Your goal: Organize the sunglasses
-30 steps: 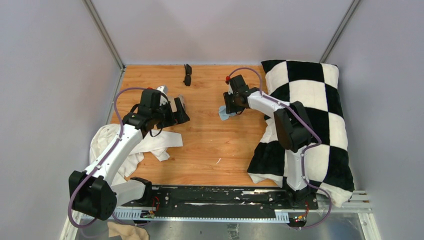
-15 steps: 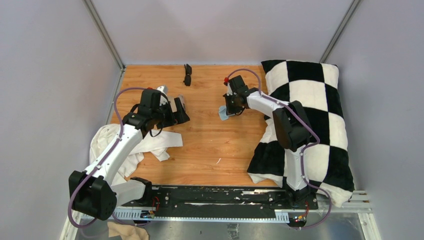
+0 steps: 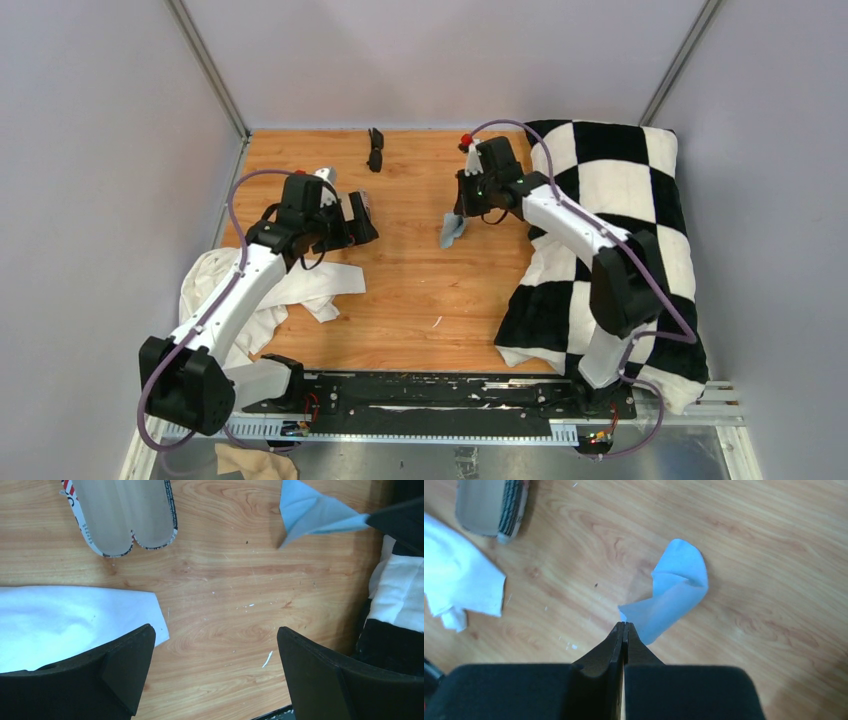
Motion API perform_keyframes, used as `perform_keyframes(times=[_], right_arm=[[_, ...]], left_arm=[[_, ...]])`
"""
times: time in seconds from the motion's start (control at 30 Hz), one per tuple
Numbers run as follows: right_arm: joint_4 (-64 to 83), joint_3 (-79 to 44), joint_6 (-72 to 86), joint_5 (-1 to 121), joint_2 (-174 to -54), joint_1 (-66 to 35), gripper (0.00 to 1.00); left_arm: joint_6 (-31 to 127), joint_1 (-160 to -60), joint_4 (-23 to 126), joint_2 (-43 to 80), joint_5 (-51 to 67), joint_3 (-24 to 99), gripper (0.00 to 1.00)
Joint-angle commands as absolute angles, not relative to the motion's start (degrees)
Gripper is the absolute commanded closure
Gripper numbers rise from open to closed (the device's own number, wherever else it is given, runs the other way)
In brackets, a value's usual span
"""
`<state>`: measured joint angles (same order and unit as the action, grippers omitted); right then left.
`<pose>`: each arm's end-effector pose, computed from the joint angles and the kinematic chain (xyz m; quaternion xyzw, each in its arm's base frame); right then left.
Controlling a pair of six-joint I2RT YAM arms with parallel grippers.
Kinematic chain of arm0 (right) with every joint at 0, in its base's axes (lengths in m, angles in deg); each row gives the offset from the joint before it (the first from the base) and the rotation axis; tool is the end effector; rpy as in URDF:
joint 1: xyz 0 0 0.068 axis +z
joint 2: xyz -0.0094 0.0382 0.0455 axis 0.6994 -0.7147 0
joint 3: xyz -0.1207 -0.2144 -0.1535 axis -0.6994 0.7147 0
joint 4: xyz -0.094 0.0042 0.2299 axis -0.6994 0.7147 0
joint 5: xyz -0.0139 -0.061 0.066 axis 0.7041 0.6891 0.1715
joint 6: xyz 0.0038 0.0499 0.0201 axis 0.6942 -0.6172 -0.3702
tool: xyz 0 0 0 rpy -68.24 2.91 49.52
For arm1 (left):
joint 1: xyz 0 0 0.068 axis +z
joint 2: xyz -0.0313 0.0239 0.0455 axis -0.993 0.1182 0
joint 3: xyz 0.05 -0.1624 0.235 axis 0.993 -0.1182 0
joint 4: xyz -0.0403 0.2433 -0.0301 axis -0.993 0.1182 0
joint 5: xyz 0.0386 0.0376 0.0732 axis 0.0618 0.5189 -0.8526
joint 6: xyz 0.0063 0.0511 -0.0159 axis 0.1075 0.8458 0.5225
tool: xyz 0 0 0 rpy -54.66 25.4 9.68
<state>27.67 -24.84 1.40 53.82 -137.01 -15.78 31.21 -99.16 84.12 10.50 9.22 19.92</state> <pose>0.3545 0.2031 0.2899 -0.1783 0.8830 0.2511 0.3542 0.2178 -0.0684 0.3073 -0.0695 0.9125 -0.2218 0.3367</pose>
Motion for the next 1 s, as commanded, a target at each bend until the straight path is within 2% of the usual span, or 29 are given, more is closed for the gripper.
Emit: perform_keyframes(times=[0.0, 0.27, 0.63, 0.77, 0.97], right_arm=[[29.15, -15.12, 3.02, 51.13, -129.85, -15.01, 1.0], [30.4, 1.77, 2.07, 49.08, -121.95, -10.98, 1.0], [29.94, 7.05, -1.17, 51.19, -121.29, -9.68, 1.0], [27.85, 8.99, -2.78, 50.32, -121.36, -9.74, 1.0], [27.28, 10.16, -3.29, 50.59, -121.23, -9.69, 1.0]], left_arm=[[32.62, -99.58, 83.58, 12.79, 9.86, 21.83, 0.0], [32.52, -100.51, 81.22, 16.9, 12.86, 22.34, 0.0], [31.42, -113.49, 79.57, 27.51, 7.85, 26.84, 0.01], [29.73, -117.14, 76.59, 33.2, 6.61, 27.07, 0.08], [27.47, -122.46, 73.44, 43.68, 4.32, 30.11, 0.24]])
